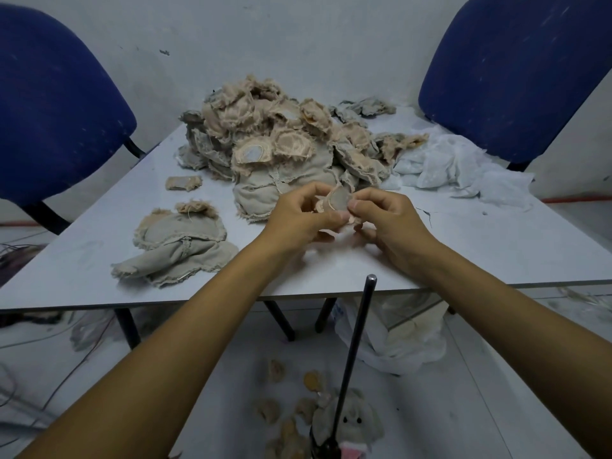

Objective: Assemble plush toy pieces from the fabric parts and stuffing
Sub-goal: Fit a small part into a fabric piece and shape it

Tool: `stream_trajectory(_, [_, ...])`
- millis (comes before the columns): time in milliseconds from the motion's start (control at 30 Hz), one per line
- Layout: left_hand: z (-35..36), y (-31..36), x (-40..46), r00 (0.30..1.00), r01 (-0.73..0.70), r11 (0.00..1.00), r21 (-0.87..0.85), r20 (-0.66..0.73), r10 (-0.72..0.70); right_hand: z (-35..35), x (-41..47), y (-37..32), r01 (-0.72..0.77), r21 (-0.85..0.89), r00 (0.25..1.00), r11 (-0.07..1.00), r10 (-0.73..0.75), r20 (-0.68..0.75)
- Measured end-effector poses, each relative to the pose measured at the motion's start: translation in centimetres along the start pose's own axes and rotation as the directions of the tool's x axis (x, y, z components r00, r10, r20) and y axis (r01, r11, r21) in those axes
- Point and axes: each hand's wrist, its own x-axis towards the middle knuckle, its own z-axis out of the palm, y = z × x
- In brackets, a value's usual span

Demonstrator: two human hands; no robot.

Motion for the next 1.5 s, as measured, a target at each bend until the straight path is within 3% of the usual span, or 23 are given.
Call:
stream_trajectory(167, [-0.3,-0.7,0.1,0.972,0.141,0.948,-0.285,0.223,-0.078,0.1,0.2,-0.2,-0.042,0.019,0.999,0.999,0.042,0.027])
stream_trajectory(267, [-0.4,-0.8,0.2,0.972,0.151,0.927,-0.344,0.222,-0.076,0.1,0.2,-0.3,-0.040,0.017,0.998,0.999,0.039,0.058])
stream_trajectory(533, [-0.2,-1.0,0.2,0.957,0.182,0.940,-0.287,0.273,-0.102,0.0,0.2,-0.2,-0.026,-0.005,0.998,1.000,0.027,0.062])
stream_trajectory(667, [0.9,-0.9,0.3,0.982,0.152,0.914,-0.375,0.160,-0.098,0.1,0.1,-0.2,-0.043,0.039,0.999,0.998,0.043,0.008])
stream_trajectory(767, [1.9,-0.8,0.5,0.987,0.154,0.898,-0.413,0.023,-0.159,-0.6,-0.1,-0.5,-0.088,0.180,0.990,0.980,0.065,0.127])
stream_trajectory(833, [2.3,-0.7,0.7,0.978,0.155,0.912,-0.381,-0.074,-0.197,-1.0,-0.5,-0.5,-0.126,0.189,0.954,0.974,0.066,0.293])
stream_trajectory(900, [2.5,-0.7,0.9,0.968,0.152,0.940,-0.305,-0.145,-0.203,-1.1,-0.9,-0.5,-0.132,0.148,0.927,0.980,0.069,0.369])
stream_trajectory(967, [2.5,-0.8,0.8,0.972,0.134,0.964,-0.231,-0.157,-0.173,-0.8,-0.9,-0.4,-0.118,0.142,0.960,0.983,0.076,0.270])
stream_trajectory(1067, [2.3,-1.1,0.5,0.993,0.098,0.962,-0.255,-0.041,-0.112,-0.4,-0.7,-0.2,-0.056,0.139,0.998,0.989,0.050,0.045])
stream_trajectory(1167, [1.7,-1.5,0.1,0.999,0.040,0.971,-0.235,0.025,-0.035,-0.1,-0.8,0.0,-0.010,0.088,0.999,0.996,0.015,-0.050])
stream_trajectory(1333, [1.2,-2.3,-0.2,0.977,-0.119,0.967,0.227,-0.146,0.155,0.3,-1.2,0.3,0.101,-0.193,0.972,0.976,-0.138,-0.188])
stream_trajectory(1400, [1.2,-2.4,-0.2,0.965,-0.159,0.933,0.323,-0.147,0.215,0.3,-1.3,0.4,0.143,-0.327,0.956,0.934,-0.216,-0.197])
stream_trajectory(1500, [1.1,-2.5,-0.1,0.951,-0.228,0.882,0.411,-0.099,0.292,0.3,-1.3,0.5,0.149,-0.314,0.964,0.938,-0.208,-0.164])
